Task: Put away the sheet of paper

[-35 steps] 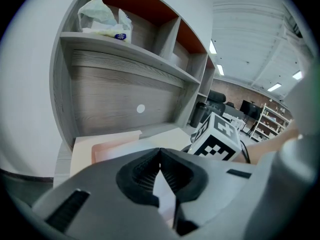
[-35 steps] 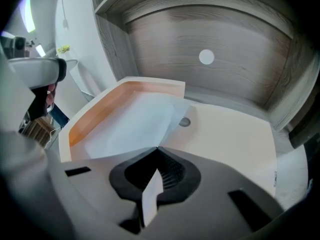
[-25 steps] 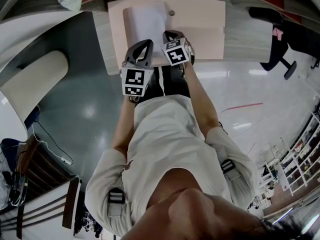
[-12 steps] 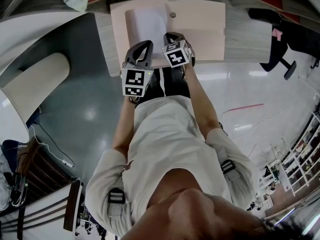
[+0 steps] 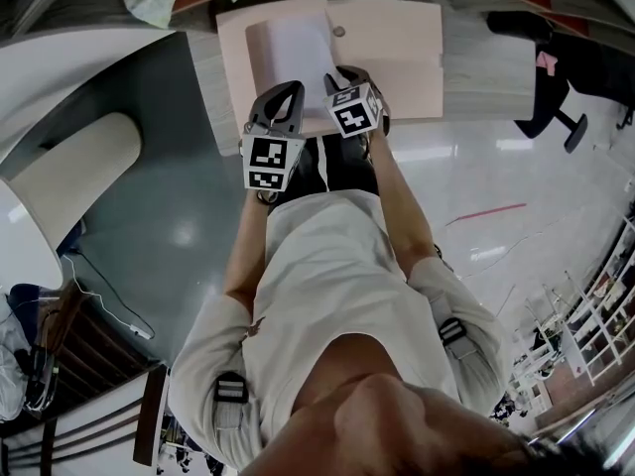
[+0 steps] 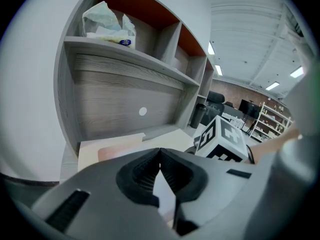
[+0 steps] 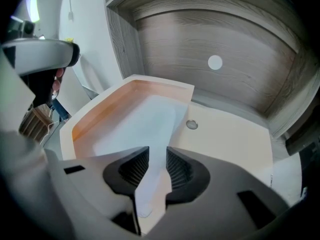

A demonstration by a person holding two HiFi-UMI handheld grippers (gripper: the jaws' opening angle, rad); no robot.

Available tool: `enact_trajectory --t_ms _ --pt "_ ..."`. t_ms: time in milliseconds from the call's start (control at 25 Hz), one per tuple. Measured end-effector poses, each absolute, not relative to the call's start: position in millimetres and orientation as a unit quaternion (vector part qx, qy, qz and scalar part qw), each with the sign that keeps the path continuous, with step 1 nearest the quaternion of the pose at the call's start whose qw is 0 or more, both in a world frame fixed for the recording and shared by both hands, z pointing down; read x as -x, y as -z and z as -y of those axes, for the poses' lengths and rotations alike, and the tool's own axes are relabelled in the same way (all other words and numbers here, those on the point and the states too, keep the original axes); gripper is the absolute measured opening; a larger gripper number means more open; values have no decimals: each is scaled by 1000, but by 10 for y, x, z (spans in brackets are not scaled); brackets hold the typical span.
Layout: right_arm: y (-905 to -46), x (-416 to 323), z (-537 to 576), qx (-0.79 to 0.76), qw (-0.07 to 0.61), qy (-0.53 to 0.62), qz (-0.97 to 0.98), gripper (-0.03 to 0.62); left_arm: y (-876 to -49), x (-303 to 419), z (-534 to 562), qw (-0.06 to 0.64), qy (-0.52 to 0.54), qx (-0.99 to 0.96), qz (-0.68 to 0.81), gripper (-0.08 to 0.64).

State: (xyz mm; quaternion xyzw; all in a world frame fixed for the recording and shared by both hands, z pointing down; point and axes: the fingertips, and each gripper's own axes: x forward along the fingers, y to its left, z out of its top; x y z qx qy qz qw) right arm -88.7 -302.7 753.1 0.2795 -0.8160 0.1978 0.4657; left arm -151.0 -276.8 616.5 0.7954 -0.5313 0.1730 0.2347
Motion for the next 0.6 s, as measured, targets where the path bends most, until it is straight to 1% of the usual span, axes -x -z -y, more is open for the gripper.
enact_trajectory --t_ms 80,320,600 --pt "-7518 868 3015 -280 465 -199 816 135 -6155 1506 2771 233 -174 -797 530 18" --pt "-7453 819 2993 -288 458 -200 817 135 -6134 1481 2775 229 -173 -801 525 18" --pt "-7151 814 2997 -300 426 -192 832 135 -6057 1464 2771 222 -170 -805 524 18"
